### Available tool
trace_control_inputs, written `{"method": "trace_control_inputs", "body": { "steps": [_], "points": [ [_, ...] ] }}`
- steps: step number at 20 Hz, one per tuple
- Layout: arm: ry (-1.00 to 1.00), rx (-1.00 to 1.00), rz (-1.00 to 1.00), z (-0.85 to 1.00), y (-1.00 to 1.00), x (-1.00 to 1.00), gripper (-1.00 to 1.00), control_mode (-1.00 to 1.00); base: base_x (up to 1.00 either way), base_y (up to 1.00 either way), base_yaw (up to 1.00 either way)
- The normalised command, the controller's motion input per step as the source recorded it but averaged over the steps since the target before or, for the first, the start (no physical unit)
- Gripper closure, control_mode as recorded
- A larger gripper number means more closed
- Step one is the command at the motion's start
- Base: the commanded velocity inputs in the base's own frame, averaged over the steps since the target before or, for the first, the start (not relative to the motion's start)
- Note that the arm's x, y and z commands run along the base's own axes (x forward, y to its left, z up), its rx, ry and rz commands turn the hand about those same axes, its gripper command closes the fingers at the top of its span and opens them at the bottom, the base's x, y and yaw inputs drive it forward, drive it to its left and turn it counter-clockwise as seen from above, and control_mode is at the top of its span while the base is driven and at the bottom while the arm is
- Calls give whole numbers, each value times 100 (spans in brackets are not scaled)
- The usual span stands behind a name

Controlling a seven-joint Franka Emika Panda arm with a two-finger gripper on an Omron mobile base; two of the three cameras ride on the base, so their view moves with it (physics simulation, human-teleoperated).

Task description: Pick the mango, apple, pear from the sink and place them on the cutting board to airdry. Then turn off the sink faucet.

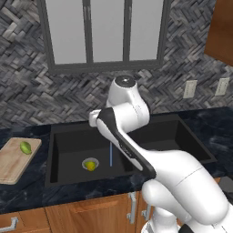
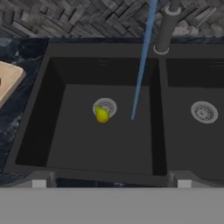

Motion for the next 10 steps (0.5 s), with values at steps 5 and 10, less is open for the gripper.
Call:
{"method": "trace_control_inputs", "body": {
  "steps": [5, 10],
  "points": [
    [0, 5, 0, -4, 0, 0, -100, -100, 0, 0, 0],
    [0, 0, 1, -11, 0, 2, -100, -100, 0, 0, 0]
  ]
}}
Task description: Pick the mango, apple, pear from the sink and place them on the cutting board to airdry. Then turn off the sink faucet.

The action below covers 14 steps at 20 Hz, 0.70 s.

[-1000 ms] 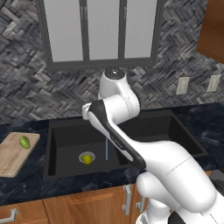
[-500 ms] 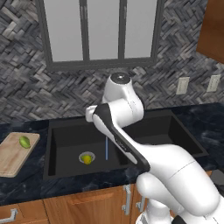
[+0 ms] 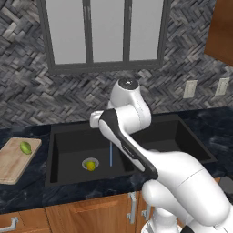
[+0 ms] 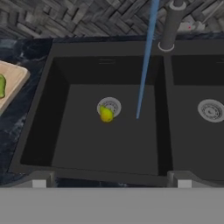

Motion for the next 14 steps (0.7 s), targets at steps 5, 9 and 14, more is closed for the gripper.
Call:
{"method": "trace_control_inputs", "body": {
  "steps": [5, 9, 14],
  "points": [
    [0, -1, 1, -29, 0, 11, -100, -100, 0, 0, 0],
    [0, 0, 2, -30, 0, 20, -100, -100, 0, 0, 0],
    [0, 0, 1, -18, 4, 25, -100, -100, 0, 0, 0]
  ]
}}
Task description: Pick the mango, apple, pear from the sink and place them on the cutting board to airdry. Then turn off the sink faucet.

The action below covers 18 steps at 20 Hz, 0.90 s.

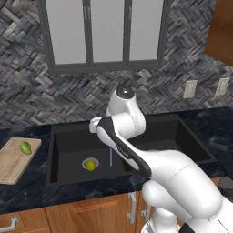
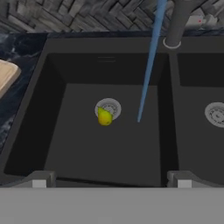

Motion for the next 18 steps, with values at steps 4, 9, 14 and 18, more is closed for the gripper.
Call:
{"method": "trace_control_inputs", "body": {
  "steps": [4, 9, 14, 18],
  "points": [
    [0, 0, 0, -23, 12, 31, -100, -100, 0, 0, 0],
    [1, 0, 0, -22, 12, 29, -100, -100, 0, 0, 0],
    [1, 0, 0, -21, 4, 20, -100, -100, 0, 0, 0],
    [2, 0, 0, -16, 0, 9, -100, -100, 0, 0, 0]
  ]
}}
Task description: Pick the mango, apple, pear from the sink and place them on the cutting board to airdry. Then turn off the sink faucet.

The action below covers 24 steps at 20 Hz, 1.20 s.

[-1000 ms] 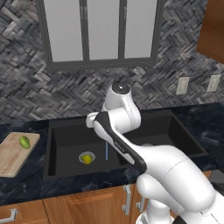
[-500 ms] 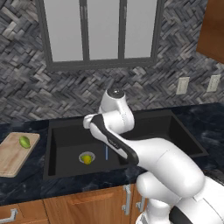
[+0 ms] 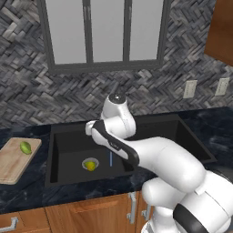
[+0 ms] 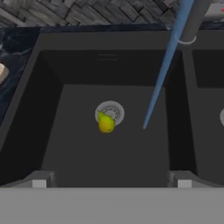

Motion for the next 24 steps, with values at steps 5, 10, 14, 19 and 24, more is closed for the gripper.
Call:
{"method": "trace_control_inputs", "body": {
  "steps": [5, 10, 14, 19, 24],
  "points": [
    [3, 0, 0, -10, 8, 0, -100, -100, 0, 0, 0],
    [1, 0, 0, 0, 13, 0, -100, -100, 0, 0, 0],
    [0, 0, 0, -6, 4, 0, -100, -100, 0, 0, 0],
    [0, 0, 1, -20, 0, 0, -100, -100, 0, 0, 0],
    [0, 0, 5, -28, 0, 5, -100, -100, 0, 0, 0]
  ]
}}
